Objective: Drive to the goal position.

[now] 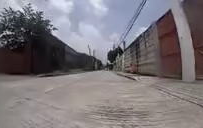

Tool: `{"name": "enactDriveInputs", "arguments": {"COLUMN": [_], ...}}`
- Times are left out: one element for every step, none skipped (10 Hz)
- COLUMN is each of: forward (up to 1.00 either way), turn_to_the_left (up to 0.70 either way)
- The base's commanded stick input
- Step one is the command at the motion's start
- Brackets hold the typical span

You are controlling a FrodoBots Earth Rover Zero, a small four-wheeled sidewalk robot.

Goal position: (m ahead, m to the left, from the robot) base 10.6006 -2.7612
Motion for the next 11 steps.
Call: {"name": "enactDriveInputs", "arguments": {"forward": [0.50,0.50,0.50,0.50,0.50,0.50,0.50,0.50,0.50,0.50,0.50], "turn_to_the_left": [0.01,0.01,0.01,0.01,0.01,0.01,0.01,0.01,0.01,0.01,0.01]}}
